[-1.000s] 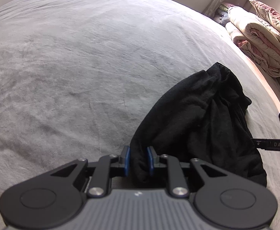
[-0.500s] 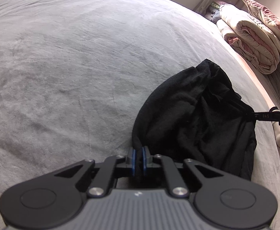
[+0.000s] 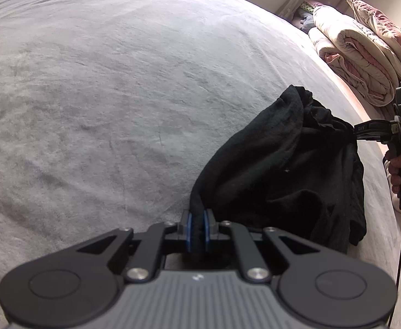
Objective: Fold clothes
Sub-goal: 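Lower the stretched garment onto the bed with both grippers holding it, then open the right gripper and release the black garment while the left gripper holds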
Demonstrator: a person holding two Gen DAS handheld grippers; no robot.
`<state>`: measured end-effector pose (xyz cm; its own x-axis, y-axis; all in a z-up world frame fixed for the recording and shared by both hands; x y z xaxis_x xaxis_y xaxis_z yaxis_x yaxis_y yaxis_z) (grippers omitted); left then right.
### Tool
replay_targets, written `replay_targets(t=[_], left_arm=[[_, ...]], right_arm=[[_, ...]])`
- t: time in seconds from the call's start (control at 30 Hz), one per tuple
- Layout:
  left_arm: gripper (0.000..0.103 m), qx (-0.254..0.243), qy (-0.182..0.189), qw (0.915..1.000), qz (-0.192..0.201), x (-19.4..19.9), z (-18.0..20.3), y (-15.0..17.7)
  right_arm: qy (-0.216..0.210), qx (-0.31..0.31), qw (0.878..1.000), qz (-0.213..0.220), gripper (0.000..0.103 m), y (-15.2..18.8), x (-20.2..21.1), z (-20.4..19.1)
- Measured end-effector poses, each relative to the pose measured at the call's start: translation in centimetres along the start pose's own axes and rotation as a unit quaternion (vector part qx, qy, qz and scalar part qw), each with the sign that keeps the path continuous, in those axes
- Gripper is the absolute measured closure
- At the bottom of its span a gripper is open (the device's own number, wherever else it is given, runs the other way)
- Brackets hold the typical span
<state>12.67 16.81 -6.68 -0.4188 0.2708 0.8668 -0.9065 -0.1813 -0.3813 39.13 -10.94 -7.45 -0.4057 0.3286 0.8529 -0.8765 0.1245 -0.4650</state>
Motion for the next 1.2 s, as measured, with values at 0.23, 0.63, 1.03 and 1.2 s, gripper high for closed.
replay_targets(t=[0.23, 0.63, 1.03, 1.2], left_arm=[[0.093, -0.01, -0.01, 0.9999, -0.001, 0.1, 0.3, 0.0], [0.092, -0.003, -0.01, 0.9999, -0.003, 0.0, 0.3, 0.0], [0.092, -0.001, -0.01, 0.9999, -0.003, 0.0, 0.3, 0.1], [0.092, 0.0, -0.01, 0.9999, -0.003, 0.0, 0.3, 0.0]], right_arm=[[-0.021, 0.018, 1.0, -0.002, 0.065, 1.7, 2.3, -1.4], [-0.136, -0.008, 0.987, -0.086, 0.058, 6.5, 6.4, -2.2], [-0.101, 0.018, 0.986, -0.134, 0.097, 9.9, 4.3, -1.8], [0.005, 0.024, 0.993, -0.113, 0.098, 8.5, 3.1, 1.2]])
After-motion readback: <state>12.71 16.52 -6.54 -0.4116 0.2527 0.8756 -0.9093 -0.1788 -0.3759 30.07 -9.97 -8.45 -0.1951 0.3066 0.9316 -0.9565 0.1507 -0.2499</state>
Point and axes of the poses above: each gripper's, at about its wrist camera, not at the fingertips, and x roughly against the way its jaws point, z to its right, y to its underside, the point moved 4 cm from there along -x, roughly the way its jaws point, and after that the axes turned 8 degrees about -z, right-handed, at the moved point
